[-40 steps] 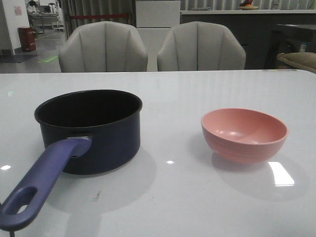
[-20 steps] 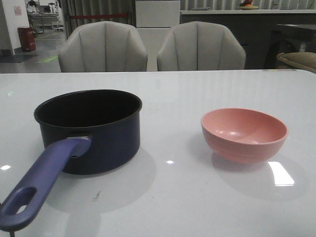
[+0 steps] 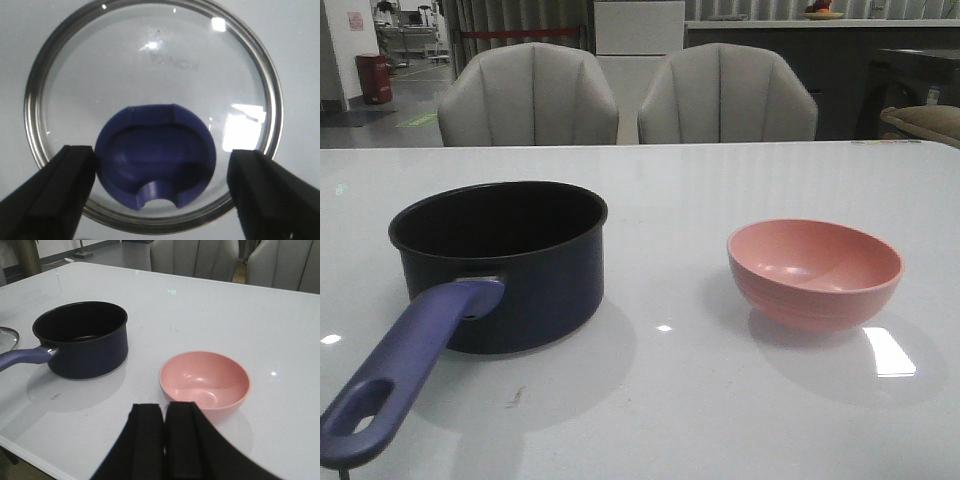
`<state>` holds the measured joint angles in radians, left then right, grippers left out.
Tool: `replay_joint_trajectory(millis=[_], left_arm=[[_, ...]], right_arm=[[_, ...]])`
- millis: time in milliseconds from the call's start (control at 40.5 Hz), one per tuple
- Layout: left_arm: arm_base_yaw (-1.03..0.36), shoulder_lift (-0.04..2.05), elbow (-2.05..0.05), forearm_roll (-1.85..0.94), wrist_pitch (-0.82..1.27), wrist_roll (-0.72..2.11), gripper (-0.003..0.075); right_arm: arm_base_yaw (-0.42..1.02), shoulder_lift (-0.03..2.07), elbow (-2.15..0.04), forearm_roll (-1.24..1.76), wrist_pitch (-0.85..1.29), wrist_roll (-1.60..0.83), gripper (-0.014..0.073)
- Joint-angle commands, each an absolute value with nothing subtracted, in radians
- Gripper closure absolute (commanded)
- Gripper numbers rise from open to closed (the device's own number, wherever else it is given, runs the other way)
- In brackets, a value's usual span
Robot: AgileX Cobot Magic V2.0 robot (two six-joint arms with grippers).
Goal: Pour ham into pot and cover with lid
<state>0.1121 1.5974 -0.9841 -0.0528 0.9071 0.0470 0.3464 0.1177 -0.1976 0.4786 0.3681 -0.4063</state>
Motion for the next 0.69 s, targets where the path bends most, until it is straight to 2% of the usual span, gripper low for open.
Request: replay_joint_trajectory(millis=[0, 667], left_arm=[[0.109, 1.557, -1.012, -0.055, 0.865, 0.01, 0.0143], [0.109, 1.613, -1.012, -0.048, 0.863, -0.01, 0.0145]], right_arm=[[0.347, 0.129, -0.226, 0.493, 0.297, -0.416, 0.0456], [0.347, 0.129, -0.226, 0.493, 0.297, -0.416, 0.0456]])
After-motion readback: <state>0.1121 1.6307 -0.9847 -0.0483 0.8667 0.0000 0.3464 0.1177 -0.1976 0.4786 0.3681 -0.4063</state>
